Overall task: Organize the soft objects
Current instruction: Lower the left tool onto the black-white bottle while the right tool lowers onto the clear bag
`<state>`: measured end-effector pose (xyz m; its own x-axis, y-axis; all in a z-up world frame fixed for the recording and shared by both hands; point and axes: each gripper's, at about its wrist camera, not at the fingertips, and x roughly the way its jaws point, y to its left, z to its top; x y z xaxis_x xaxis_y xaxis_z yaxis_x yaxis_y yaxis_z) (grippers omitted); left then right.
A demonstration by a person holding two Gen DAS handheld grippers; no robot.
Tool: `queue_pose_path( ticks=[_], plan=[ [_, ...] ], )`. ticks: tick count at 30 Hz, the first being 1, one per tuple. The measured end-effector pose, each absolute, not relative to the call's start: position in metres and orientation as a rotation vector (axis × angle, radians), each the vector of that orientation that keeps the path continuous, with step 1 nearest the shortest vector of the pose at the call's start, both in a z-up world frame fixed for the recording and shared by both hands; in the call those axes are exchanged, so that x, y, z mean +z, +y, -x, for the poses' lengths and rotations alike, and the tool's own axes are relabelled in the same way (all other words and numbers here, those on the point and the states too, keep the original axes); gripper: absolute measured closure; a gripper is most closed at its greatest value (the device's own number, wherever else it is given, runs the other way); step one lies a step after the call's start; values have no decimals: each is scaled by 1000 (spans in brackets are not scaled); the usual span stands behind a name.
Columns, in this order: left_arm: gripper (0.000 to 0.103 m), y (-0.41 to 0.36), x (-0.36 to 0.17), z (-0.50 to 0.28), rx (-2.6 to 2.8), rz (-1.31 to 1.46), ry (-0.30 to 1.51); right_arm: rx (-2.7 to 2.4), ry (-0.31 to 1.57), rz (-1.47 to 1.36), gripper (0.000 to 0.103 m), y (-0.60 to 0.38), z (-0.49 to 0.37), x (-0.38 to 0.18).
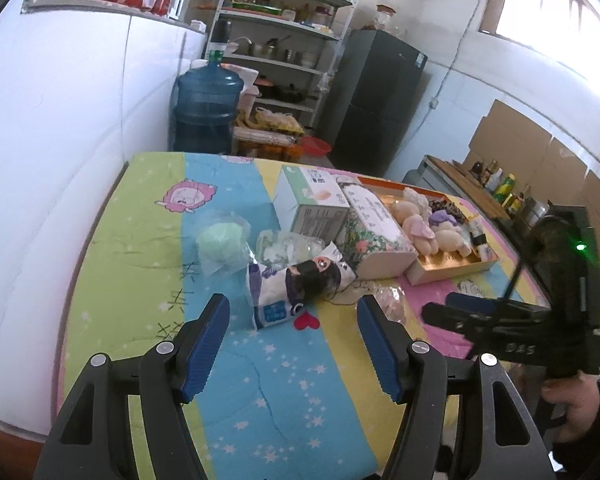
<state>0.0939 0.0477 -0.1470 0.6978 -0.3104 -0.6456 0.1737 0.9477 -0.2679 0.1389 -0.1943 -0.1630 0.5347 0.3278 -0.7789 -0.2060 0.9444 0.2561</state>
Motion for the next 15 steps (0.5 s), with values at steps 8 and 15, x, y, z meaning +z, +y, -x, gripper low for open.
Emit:
queue_pose_path(
  ticks=[8,15],
  plan=[
    [35,57,-162,-89,-264,190,774,290,996,-164,35,-181,-151,-188],
    [35,66,-170,-87,-252,185,789,261,1001,-135,35,-173,-159,-200]
  ],
)
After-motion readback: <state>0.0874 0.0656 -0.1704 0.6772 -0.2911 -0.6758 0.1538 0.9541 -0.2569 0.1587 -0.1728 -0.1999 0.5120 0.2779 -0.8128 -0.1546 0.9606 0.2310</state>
